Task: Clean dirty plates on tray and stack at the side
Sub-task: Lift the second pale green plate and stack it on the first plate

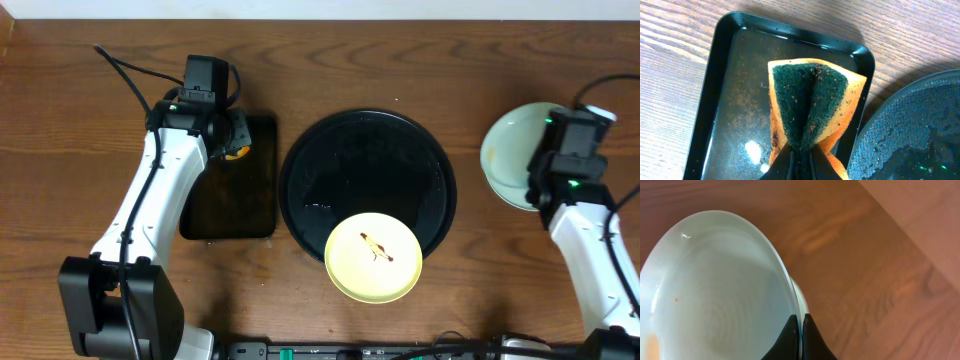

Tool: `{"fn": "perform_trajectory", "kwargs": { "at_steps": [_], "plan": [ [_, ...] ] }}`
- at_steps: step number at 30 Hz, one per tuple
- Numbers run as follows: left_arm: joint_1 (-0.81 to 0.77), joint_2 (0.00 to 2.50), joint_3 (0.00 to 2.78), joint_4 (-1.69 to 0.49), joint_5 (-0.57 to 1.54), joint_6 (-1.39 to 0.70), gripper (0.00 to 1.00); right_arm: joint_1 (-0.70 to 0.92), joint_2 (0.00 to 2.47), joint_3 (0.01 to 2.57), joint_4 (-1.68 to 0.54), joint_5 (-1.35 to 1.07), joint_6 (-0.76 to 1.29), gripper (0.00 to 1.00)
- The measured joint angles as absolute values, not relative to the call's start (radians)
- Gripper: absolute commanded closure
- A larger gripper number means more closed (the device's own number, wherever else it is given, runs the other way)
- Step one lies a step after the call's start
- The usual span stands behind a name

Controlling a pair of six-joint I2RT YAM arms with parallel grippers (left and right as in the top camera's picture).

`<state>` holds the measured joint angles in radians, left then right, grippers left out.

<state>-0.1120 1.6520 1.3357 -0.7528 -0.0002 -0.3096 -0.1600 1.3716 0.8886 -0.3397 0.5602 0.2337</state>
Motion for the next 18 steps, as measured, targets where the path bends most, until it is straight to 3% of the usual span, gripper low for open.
{"fn": "perform_trajectory", "kwargs": {
  "at_steps": [6, 11, 18],
  "plan": [
    [-0.112, 1.652, 1.336, -0.753, 0.000, -0.310, 0.92, -0.283, 1.408, 0.889, -0.338, 0.483, 0.294, 0.97],
    [-0.112, 1.652, 1.336, -0.753, 0.000, -0.310, 0.92, -0.303, 1.440, 0.889, -0.331, 0.435, 0.329, 0.71],
    [-0.112, 1.652, 1.336, -0.753, 0.000, -0.310, 0.92, -0.303, 1.443, 0.889, -0.304, 0.244, 0.348, 0.64]
  ]
}}
